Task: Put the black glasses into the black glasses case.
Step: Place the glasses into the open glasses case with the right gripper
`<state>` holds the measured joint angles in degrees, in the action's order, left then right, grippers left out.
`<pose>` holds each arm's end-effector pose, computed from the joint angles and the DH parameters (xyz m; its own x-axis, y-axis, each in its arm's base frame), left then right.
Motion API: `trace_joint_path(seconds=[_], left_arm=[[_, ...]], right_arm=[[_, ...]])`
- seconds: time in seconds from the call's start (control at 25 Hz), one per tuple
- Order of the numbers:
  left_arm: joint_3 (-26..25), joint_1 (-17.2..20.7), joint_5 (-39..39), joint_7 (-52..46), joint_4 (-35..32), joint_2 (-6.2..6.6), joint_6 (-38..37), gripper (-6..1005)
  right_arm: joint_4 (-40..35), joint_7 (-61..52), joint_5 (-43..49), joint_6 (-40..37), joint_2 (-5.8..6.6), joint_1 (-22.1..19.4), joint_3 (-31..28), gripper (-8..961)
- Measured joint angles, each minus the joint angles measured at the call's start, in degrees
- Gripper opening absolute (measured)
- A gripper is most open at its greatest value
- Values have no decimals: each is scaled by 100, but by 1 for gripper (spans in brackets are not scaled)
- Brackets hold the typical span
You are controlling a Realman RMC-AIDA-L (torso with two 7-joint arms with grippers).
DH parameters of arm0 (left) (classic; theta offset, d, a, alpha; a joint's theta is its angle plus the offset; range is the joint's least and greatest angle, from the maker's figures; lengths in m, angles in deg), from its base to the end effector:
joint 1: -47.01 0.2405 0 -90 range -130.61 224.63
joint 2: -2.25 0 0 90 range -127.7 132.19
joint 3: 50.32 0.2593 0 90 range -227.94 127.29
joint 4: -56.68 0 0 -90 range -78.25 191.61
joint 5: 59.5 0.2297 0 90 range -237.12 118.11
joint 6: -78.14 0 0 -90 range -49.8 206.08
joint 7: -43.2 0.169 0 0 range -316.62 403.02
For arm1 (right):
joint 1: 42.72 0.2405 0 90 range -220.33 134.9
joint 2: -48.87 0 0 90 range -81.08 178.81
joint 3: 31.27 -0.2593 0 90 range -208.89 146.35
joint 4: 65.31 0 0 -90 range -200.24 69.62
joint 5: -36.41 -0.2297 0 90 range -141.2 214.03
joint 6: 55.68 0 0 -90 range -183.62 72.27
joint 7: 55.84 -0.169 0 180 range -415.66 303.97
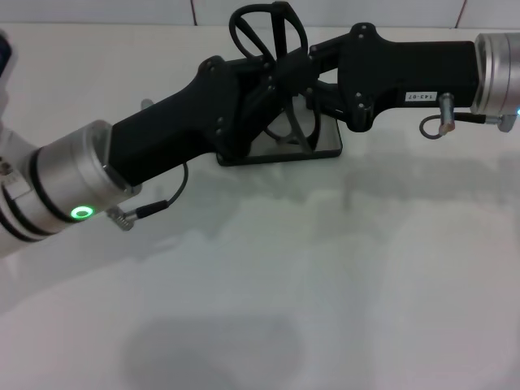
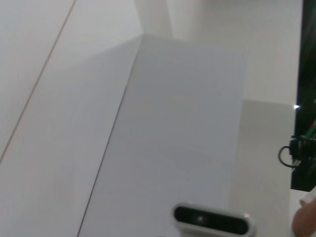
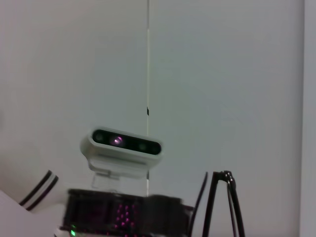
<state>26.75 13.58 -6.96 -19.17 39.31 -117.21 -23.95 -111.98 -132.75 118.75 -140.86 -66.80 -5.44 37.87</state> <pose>-0.1642 0.3233 -0.0448 0.3453 0.1668 0.9236 0.2475 -0.9654 0.0818 0.1190 0.3918 -0.0159 0.7779 0.0547 -0.6260 -0.0482 -0.9881 -0.1461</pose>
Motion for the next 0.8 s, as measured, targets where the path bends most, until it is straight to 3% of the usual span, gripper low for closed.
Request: trace_joint_path(seconds=[0.16, 0.36, 0.64, 0.8], left_arm=[[0, 161, 4, 115, -28, 106, -395, 33], [-76, 478, -64, 202, -165, 263, -684, 33], [-404, 853, -96, 207, -249, 273, -772, 33], [-440, 902, -77, 214, -242, 276, -776, 34]], right_arm=[[-84, -45, 358, 239, 24, 0, -37, 99], [-776, -587, 1656, 468, 19, 34, 5, 99], [-2169, -1956, 3660, 467, 10, 298, 656, 99], [-2354, -2462, 4649, 498, -10, 691, 1109, 99]])
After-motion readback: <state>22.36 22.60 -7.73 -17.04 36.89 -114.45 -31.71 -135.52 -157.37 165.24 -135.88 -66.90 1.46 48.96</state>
